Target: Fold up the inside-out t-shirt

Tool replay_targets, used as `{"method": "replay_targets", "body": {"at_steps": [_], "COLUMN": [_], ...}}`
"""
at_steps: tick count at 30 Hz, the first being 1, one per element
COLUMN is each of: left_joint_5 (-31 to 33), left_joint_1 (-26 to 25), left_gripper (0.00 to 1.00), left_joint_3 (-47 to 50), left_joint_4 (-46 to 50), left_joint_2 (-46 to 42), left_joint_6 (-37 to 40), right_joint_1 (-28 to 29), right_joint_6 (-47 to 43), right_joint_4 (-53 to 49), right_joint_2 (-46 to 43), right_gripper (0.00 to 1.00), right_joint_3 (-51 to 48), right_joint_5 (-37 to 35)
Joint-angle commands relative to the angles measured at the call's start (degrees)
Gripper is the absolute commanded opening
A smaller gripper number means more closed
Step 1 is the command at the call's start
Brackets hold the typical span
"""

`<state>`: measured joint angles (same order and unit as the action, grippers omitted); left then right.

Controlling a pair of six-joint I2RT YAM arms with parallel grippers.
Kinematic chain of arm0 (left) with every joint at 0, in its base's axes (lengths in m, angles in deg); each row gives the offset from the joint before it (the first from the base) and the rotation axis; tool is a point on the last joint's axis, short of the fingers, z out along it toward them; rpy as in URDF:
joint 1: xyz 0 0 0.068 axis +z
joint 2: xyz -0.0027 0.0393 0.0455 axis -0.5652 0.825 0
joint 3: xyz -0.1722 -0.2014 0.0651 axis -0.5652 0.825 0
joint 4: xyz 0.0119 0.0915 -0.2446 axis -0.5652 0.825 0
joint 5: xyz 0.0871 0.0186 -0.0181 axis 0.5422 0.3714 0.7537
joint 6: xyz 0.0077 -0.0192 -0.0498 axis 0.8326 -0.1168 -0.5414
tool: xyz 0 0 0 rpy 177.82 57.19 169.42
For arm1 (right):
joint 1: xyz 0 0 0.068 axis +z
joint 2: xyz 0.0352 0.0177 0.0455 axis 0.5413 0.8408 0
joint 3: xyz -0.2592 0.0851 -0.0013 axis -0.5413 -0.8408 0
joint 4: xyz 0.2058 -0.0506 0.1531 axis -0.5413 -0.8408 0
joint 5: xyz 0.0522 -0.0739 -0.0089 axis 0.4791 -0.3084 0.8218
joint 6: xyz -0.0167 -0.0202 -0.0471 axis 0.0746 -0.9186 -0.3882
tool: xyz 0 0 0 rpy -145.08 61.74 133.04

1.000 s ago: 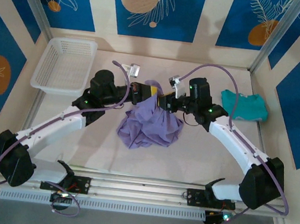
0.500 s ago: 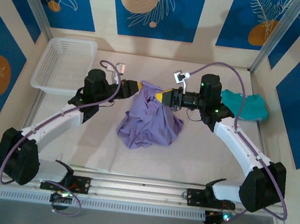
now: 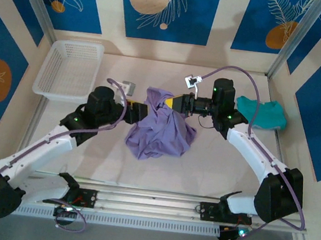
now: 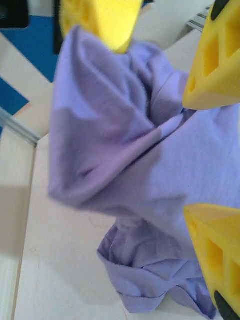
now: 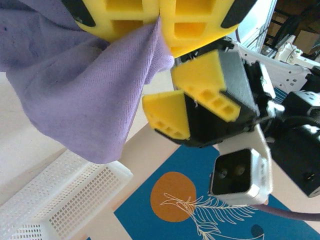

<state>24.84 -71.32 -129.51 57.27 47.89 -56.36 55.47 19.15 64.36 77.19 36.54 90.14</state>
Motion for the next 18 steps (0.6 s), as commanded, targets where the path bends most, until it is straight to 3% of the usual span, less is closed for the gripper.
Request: {"method": "replay_targets", "body": {"at_steps": [1, 4, 14, 16, 18], "left_joint_5": [2.9, -0.5, -1.5, -2.1, -4.7], "left_joint_1": [-1.6, -1.9, -1.8, -1.6, -0.5], "left_gripper": [0.47, 0.39, 0.38, 0.29, 0.14], "left_joint_3": [-3.4, -4.3, -7.5, -7.8, -7.4], "left_joint_4": [3.7, 1.0, -2.6, -3.5, -5.8], "left_joint_2": [2.1, 4.4, 11.0, 11.8, 12.1], "left_joint_6": [5.2, 4.4, 3.2, 2.8, 1.9], "right_joint_1": [0.3, 0.4, 0.6, 0.6, 0.4], "right_joint_6": [0.0, -0.5, -2.7, -3.6, -5.6], "right_joint_4": [-0.1, -0.8, -2.2, -2.5, -4.5], "right_joint_2": [0.6, 0.7, -0.2, -0.6, -1.6], "right_gripper": [0.00, 0.00, 0.00, 0.00, 0.00], "right_joint_3": [1.4, 1.5, 1.2, 0.9, 0.9], "right_joint_5": [0.4, 0.2, 1.0, 1.7, 1.4]}}
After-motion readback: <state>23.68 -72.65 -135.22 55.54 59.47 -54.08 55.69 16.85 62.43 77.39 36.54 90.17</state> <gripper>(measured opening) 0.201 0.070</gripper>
